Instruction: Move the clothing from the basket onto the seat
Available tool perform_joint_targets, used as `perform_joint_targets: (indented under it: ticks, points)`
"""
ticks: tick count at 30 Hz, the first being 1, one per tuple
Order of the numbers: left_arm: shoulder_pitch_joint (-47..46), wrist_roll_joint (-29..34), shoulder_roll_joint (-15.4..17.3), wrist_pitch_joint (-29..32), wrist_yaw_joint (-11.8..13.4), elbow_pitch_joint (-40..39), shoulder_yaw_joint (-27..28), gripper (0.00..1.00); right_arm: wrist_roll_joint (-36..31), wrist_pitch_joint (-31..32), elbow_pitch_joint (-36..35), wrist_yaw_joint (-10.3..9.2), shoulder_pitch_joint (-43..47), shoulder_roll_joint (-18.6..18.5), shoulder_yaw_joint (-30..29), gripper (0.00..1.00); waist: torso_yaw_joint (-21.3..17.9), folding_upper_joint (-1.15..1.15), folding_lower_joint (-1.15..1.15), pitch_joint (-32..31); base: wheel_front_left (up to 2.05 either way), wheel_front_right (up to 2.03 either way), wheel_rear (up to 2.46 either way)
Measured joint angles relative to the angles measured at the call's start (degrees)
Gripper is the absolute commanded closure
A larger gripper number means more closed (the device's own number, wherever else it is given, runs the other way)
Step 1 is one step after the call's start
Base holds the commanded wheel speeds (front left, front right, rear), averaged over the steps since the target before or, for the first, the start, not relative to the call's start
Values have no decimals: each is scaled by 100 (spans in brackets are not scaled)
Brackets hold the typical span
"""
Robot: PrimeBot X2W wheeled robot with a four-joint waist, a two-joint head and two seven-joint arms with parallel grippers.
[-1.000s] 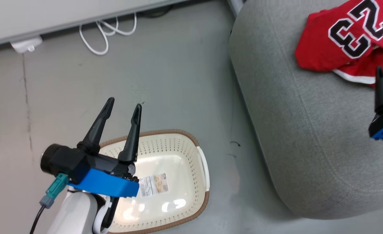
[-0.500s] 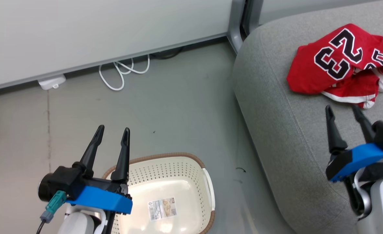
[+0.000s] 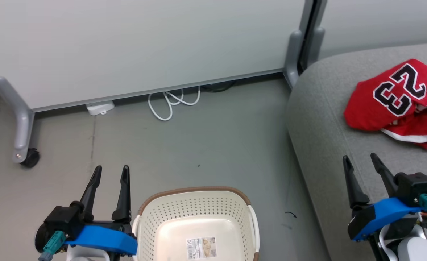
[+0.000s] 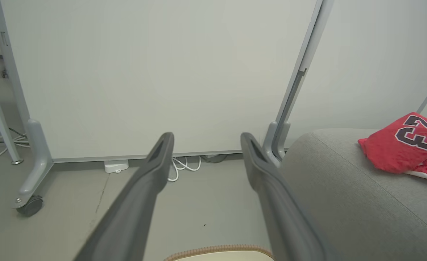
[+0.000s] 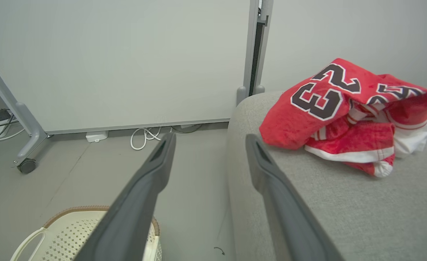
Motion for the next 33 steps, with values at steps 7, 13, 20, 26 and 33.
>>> perform_joint_targets:
  ticks: [7,13,20,26,33]
  points:
    - [108,41,-2,0,0,255,127,0,-29,-10,-31,0,208,41,143,0,229,0,0,-177,0,0,0]
    - [170,46,3,0,0,476,271,0,-31,26,-23,0,400,68,277,0,370,0,0,-347,0,0,0]
    - [187,85,3,0,0,675,326,0,-26,67,-44,0,464,80,390,0,435,0,1,-416,0,0,0]
    - [180,99,10,0,0,750,297,0,70,40,-56,0,471,85,444,0,435,0,2,-375,0,0,0]
    - [162,90,21,0,0,740,279,0,113,31,-53,0,471,86,442,0,423,0,1,-343,0,0,0]
